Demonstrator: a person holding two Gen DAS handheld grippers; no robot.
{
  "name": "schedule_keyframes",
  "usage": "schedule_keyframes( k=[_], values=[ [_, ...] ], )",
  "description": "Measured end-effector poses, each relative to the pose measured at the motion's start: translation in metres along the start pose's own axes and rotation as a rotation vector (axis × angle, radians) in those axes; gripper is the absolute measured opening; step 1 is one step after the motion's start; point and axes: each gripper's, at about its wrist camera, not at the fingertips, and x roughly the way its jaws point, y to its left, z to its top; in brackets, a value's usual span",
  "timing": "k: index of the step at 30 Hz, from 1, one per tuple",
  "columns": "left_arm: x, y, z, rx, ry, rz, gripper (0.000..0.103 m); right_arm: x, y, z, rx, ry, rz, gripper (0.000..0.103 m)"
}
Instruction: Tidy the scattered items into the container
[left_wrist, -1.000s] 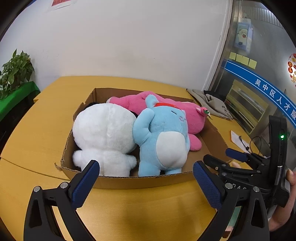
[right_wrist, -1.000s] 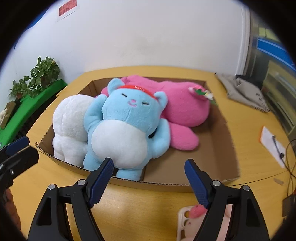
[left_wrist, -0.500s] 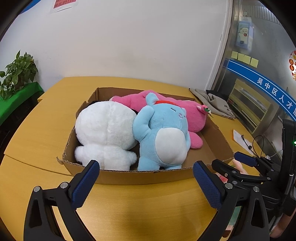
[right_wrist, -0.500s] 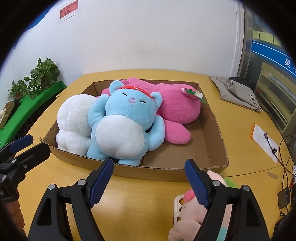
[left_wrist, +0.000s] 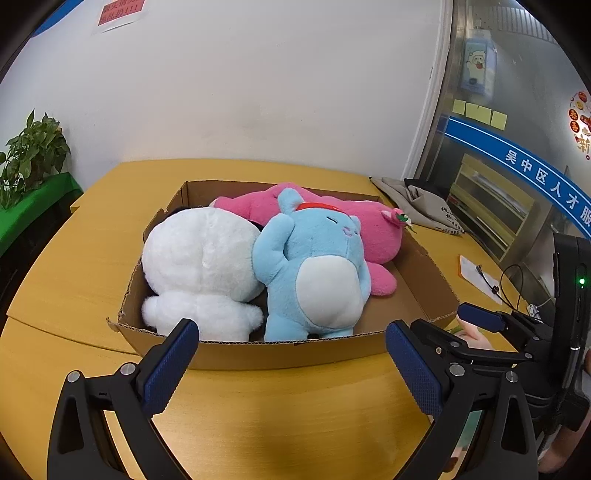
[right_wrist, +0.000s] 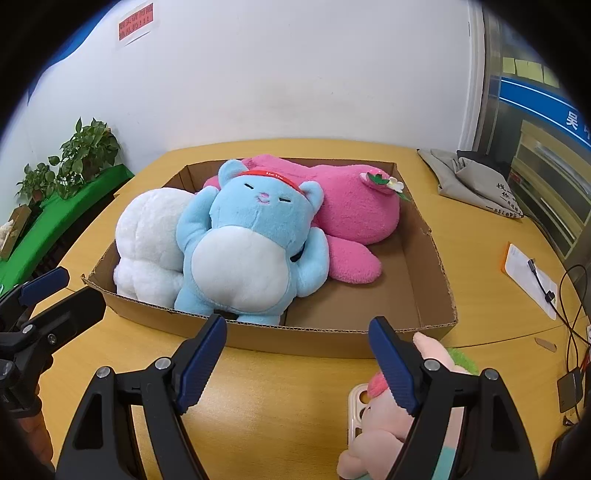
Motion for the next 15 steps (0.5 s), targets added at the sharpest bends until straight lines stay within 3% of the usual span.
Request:
schedule_keyframes(
  k=[15],
  values=[
    [0.0075, -0.0044, -0.0031, 0.002, 0.019, -0.003, 0.102, 0.0039, -0.0067, -0.0027, 0.02, 0.004, 0.008, 0.079]
  ],
)
